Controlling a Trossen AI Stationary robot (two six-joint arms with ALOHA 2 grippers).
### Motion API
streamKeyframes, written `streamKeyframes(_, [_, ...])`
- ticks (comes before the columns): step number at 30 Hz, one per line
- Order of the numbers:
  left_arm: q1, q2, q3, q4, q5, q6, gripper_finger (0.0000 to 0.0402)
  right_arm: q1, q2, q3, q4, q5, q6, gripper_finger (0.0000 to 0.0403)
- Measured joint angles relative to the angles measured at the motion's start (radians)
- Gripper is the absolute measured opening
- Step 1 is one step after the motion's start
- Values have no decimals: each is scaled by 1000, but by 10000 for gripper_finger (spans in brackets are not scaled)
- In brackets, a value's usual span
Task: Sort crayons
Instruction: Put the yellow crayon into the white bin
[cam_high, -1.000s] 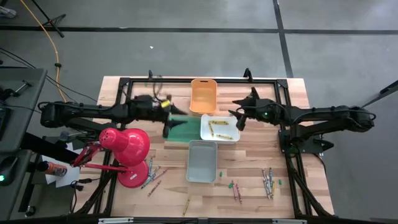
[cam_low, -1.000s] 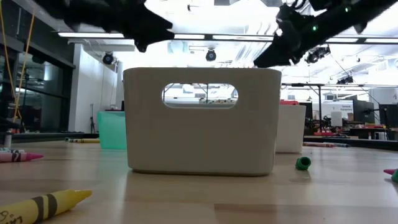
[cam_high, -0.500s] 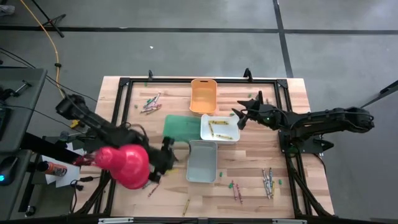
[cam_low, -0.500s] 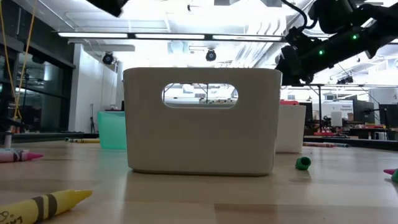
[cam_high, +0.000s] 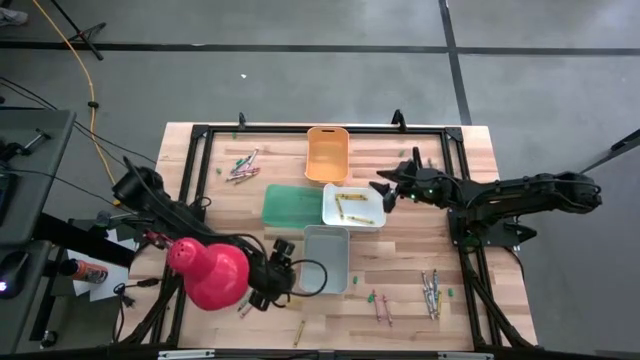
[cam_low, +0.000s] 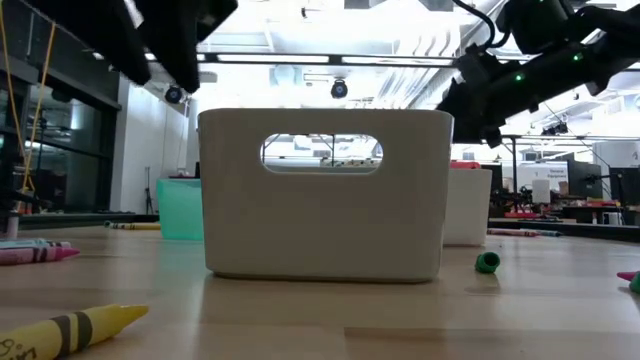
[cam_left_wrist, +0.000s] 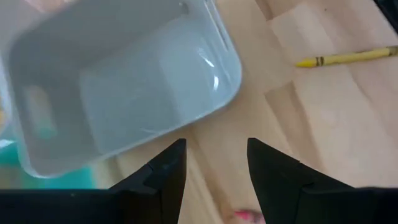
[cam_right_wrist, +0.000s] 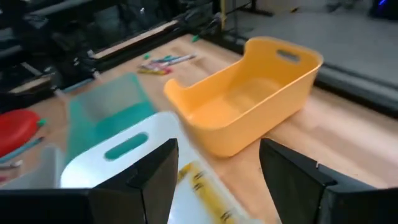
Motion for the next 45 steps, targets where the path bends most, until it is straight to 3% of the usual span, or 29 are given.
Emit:
streamKeyframes(7, [-4, 15, 0, 185, 205, -212, 159, 102, 0, 0, -14, -13, 17, 220])
streamKeyframes(11, [-5, 15, 0, 317, 305, -417, 159, 160, 0, 0, -18, -13, 17, 220])
streamKeyframes(15, [-30, 37, 1, 327, 304, -612, 159, 203, 0, 0, -22, -11, 17, 220])
streamKeyframes(21, [-84, 172, 0, 365, 277, -840, 159, 233, 0, 1, -19, -10, 34, 220])
streamKeyframes(25, [-89, 274, 0, 437, 328, -990, 159, 234, 0, 1, -19, -2, 43, 220])
streamKeyframes(30, [-93, 328, 0, 516, 366, -1047, 159, 234, 0, 1, -22, 70, 43, 220])
streamKeyframes(38, [-91, 328, -1, 459, 253, -1075, 158, 233, 0, 2, -29, 81, 43, 220])
streamKeyframes(45, [-81, 348, 2, 450, 237, -1074, 158, 233, 0, 2, -33, 84, 43, 220])
